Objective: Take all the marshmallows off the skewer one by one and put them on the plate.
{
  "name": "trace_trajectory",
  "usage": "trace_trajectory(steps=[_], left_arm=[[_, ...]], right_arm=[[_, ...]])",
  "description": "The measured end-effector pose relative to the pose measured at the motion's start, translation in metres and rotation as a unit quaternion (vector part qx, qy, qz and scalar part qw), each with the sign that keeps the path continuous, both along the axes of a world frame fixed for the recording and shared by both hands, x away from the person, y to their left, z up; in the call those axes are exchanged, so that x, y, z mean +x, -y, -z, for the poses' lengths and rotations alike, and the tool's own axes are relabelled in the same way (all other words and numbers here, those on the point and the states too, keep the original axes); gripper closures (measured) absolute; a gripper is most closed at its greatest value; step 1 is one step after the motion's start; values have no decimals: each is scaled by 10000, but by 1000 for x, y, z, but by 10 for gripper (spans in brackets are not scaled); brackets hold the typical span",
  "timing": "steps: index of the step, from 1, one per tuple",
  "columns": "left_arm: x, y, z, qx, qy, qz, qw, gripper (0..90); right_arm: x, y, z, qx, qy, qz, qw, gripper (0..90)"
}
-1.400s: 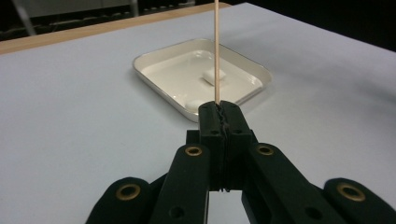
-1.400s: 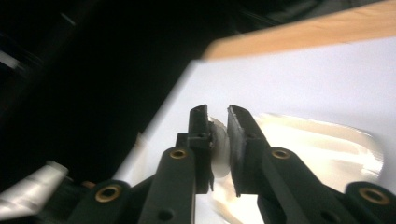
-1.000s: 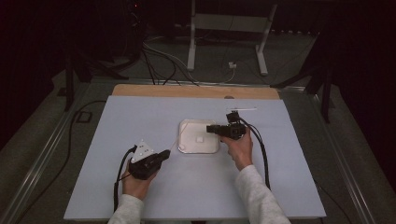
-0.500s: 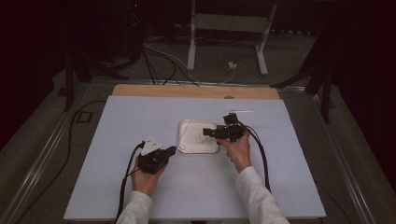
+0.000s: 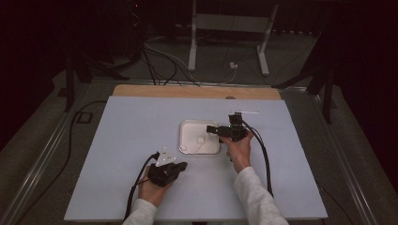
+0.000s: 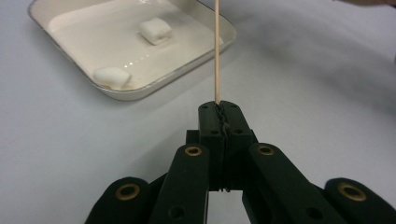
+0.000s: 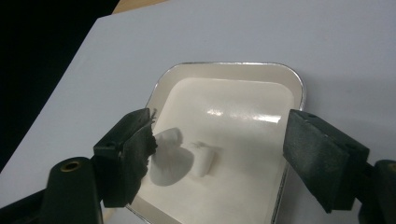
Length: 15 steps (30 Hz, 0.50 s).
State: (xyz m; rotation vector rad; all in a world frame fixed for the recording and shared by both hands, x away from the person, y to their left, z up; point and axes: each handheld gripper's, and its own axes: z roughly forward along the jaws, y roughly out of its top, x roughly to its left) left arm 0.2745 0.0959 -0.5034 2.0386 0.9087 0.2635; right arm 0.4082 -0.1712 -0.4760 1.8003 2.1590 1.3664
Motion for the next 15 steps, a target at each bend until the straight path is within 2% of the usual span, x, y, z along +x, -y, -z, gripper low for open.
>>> trace_trajectory(steps=[2,4,9,15], left_arm=[[3,1,1,-17,-33,-41,10000,900],[7,3,4,53,-93,-137,9998,900],[15,1,10,43,-264,-341,9991,900],[21,-7,11,-113,-453,-514,9976,900]], right_arm=[[0,1,-1,48,-7,-29,10000,241],[-1,0,-1,89,-30,-70,9999,244],[-3,-6,0,43,-105,-185,9998,250],[-5,-8,2,-119,-187,-211,9995,251]])
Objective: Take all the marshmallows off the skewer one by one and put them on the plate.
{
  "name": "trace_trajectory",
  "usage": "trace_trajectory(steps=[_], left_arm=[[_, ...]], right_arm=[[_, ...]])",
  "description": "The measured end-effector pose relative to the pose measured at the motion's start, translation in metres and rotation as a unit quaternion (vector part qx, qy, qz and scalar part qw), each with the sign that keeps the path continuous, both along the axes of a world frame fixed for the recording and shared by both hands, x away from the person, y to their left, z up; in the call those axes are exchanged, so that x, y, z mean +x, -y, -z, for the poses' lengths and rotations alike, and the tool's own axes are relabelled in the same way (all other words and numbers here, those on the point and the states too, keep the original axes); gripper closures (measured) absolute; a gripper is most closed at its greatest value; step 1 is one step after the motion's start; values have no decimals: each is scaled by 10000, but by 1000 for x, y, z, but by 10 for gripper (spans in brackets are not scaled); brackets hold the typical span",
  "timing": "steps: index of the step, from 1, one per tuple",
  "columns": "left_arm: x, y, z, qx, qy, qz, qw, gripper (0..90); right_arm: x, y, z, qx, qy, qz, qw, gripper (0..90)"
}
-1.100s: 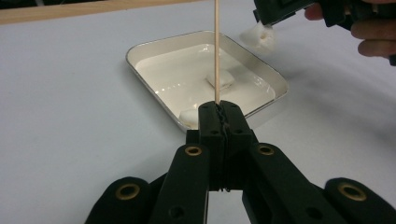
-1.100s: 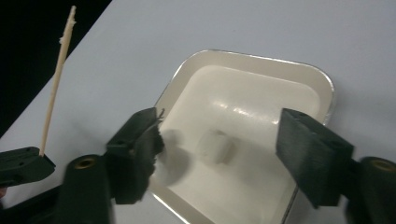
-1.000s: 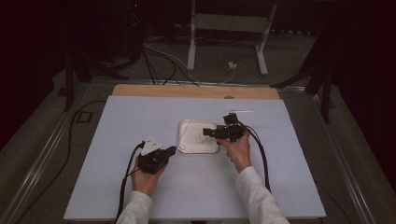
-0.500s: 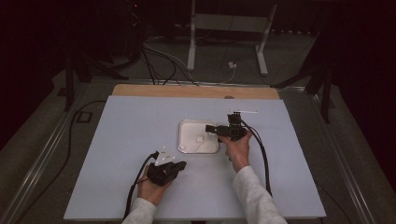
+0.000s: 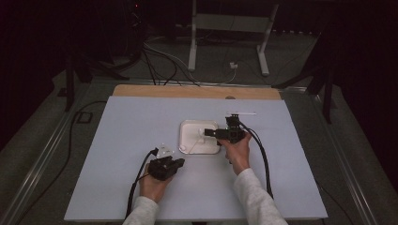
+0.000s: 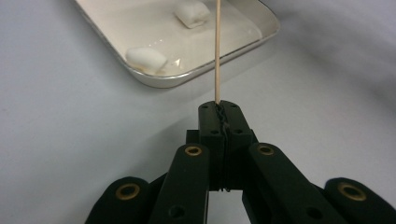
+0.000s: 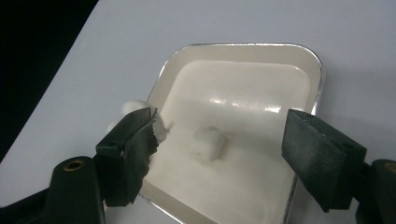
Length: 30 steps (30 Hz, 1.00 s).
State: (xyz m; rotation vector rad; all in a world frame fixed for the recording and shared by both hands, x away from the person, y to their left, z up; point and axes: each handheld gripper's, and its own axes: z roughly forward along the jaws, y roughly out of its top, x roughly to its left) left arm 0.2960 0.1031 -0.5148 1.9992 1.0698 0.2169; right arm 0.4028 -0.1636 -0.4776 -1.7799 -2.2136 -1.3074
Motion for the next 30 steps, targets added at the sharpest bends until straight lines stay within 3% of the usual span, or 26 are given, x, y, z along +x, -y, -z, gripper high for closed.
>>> trace_trajectory(steps=[7,13,15,18,20,23,27,30], left_arm=[[1,-5,-2,-102,-31,-74,9999,900],[-3,-3,-7,-125,69,-9,9999,900],[-1,-3,-5,-51,52,-148,9999,900],[7,-5,-1,-42,-52,-494,9988,900],[13,-6,0,-194,-144,-668,9975,900],[22,0,-2,-204,-155,-722,9971,900],[34,16,-15,-211,-5,-763,9969,900],[46,25,-19,-257,-73,-926,9953,900]], right_arm=[[-1,3,-1,-261,-19,29,9997,251],[0,4,-1,-169,21,105,9998,246],[-1,4,-2,-90,60,116,9999,239],[-2,5,-5,-71,141,91,9998,238],[-3,5,-6,-66,167,69,9998,238],[-4,6,-8,-49,179,84,9998,238],[-6,7,-10,-34,244,57,9997,238],[-9,8,-13,1,295,48,9996,239]])
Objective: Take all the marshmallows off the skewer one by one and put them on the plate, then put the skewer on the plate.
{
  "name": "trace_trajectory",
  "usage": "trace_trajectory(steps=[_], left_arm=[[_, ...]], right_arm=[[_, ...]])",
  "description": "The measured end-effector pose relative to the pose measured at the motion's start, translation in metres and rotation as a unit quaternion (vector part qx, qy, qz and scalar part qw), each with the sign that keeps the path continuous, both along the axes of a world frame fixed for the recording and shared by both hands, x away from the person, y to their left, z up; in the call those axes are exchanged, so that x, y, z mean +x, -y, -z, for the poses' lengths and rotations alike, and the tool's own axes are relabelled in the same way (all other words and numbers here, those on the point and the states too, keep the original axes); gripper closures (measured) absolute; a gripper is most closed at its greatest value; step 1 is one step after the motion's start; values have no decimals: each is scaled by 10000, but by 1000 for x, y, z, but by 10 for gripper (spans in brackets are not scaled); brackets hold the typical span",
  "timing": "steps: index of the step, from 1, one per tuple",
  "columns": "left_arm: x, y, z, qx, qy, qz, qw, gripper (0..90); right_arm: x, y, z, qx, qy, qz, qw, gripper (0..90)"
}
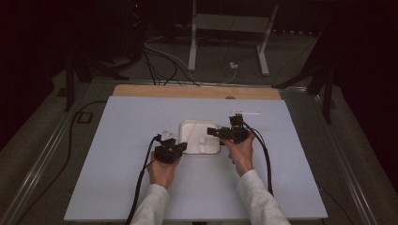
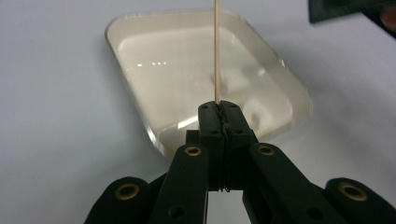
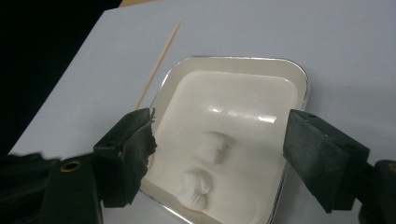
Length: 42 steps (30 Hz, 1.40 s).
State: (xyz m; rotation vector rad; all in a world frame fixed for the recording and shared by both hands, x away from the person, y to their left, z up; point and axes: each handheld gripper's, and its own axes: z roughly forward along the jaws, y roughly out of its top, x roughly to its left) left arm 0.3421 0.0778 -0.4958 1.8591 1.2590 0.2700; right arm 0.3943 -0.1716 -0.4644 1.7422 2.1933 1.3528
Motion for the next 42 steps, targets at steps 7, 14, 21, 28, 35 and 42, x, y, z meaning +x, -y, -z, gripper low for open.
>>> trace_trajectory(steps=[7,14,21,28,35,42], left_arm=[[16,19,8,181,-162,-127,9996,895],[11,10,3,-106,89,-104,9998,524],[-25,-42,-24,-328,895,-92,9954,187],[-71,-103,-43,-229,1597,-111,9868,19],[-105,-141,-39,-230,2057,-249,9780,8],[-115,-153,-41,-244,2351,-348,9710,8]], right_arm=[[-4,3,-5,4,79,-77,9999,238],[-12,9,-9,-30,298,-170,9994,225],[-34,29,-9,-106,717,-324,9968,176],[-70,59,-8,-348,1258,-365,9908,117],[-111,99,-1,-386,1761,-201,9834,16],[-142,126,9,-455,2288,-9,9724,0]])
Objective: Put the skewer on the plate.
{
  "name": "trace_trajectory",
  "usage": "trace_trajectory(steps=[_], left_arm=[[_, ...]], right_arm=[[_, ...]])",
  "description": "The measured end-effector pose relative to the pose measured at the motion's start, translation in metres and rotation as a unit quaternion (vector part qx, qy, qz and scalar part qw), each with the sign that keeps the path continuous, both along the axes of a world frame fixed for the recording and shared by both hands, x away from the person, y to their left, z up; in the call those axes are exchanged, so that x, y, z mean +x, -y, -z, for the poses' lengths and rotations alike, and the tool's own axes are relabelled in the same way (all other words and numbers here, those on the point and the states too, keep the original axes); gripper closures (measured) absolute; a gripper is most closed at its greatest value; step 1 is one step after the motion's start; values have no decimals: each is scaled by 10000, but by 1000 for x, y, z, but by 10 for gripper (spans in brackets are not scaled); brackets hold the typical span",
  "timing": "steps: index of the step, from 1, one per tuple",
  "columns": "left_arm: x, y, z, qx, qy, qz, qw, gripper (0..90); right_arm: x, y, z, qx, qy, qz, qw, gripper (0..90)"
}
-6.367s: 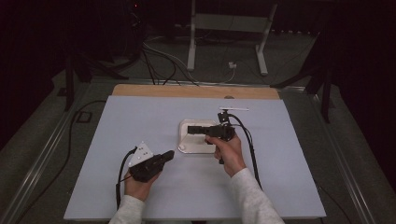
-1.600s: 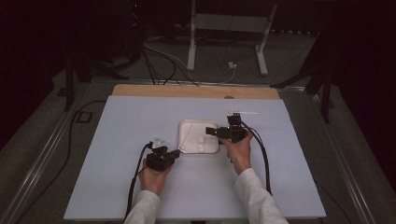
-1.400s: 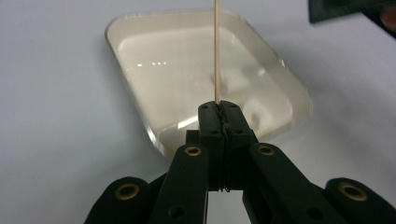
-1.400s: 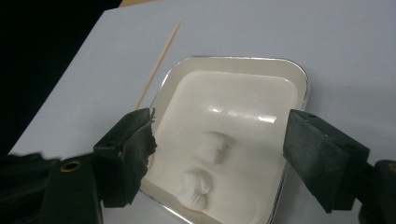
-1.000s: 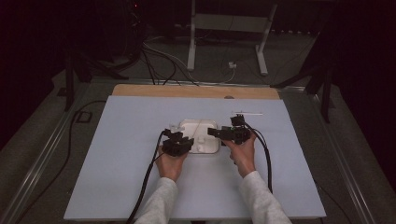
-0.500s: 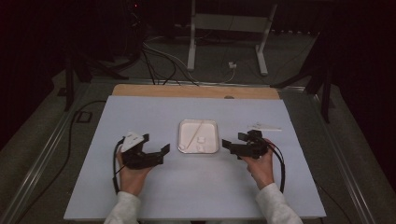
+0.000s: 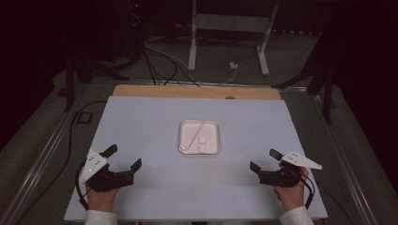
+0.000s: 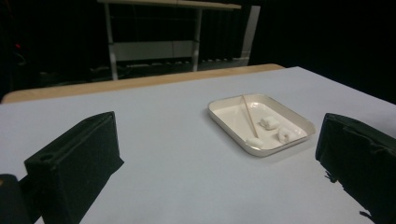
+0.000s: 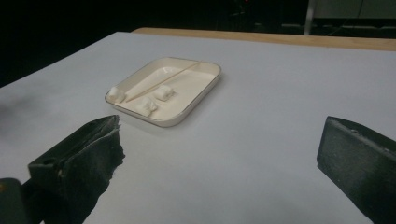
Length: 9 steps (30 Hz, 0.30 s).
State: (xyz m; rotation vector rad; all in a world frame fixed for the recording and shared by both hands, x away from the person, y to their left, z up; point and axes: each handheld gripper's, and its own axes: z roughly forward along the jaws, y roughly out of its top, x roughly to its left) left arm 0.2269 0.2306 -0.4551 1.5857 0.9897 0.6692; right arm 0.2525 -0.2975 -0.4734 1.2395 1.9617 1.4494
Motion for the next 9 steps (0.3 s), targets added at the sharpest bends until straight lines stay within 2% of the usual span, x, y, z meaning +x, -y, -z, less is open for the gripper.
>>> trace_trajectory(steps=[2,4,9], left_arm=[[-3,-1,0,61,40,-43,10000,8],[-4,-3,-1,-19,50,-71,10000,8],[-6,-7,-2,-15,98,-174,9998,8]], right_arm=[[-2,4,2,63,-9,41,10000,0],[-1,7,4,74,-46,72,9999,0],[0,10,6,50,-22,144,9999,0]])
